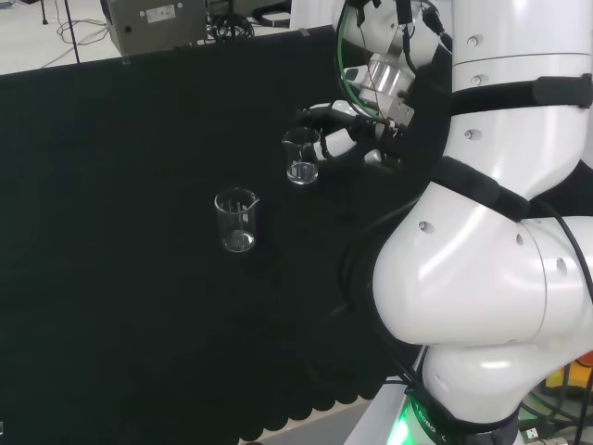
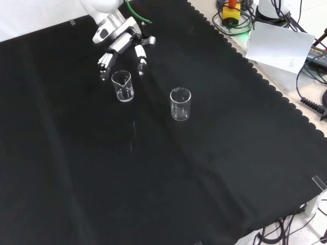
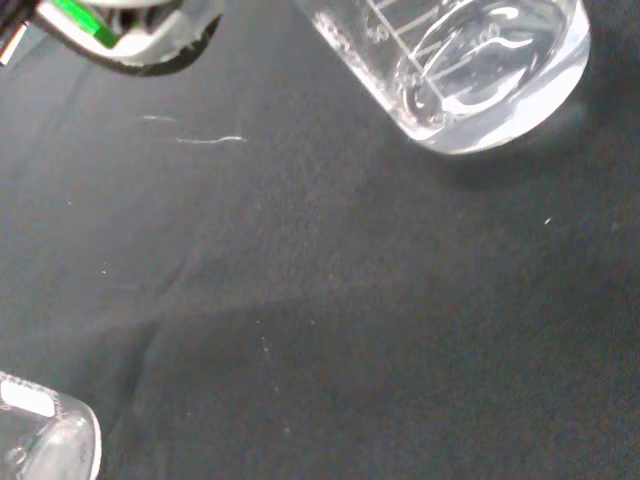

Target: Pick up the beaker on the right.

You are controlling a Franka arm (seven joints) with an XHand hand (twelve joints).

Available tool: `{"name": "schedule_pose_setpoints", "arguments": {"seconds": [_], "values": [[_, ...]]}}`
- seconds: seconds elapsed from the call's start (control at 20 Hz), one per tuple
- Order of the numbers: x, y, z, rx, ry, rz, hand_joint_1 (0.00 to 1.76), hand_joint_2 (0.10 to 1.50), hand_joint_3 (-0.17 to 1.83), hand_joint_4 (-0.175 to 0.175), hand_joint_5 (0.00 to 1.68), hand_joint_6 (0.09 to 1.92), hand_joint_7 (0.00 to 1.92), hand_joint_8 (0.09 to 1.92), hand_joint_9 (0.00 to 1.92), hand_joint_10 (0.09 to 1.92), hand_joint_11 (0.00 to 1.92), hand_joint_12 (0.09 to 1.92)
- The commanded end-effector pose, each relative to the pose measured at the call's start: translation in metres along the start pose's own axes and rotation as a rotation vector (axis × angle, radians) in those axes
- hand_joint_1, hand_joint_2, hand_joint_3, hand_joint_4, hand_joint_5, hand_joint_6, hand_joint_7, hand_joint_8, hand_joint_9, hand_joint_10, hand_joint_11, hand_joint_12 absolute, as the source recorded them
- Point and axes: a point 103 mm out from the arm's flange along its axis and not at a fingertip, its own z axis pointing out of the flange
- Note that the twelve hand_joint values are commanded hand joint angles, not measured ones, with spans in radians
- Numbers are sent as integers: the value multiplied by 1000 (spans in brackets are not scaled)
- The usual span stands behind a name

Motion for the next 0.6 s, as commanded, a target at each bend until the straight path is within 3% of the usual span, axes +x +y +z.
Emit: {"name": "schedule_pose_setpoints", "arguments": {"seconds": [0.05, 0.6], "values": [[-6, 4, 3, -51, 50, -49, 859, 555, 545, -32, 368, 87, 139, 649, 254, 658, 0, 1363], [-4, 13, 14, -71, 117, -76, 934, 544, 578, -34, 480, 87, 252, 657, 351, 650, 0, 1382]]}}
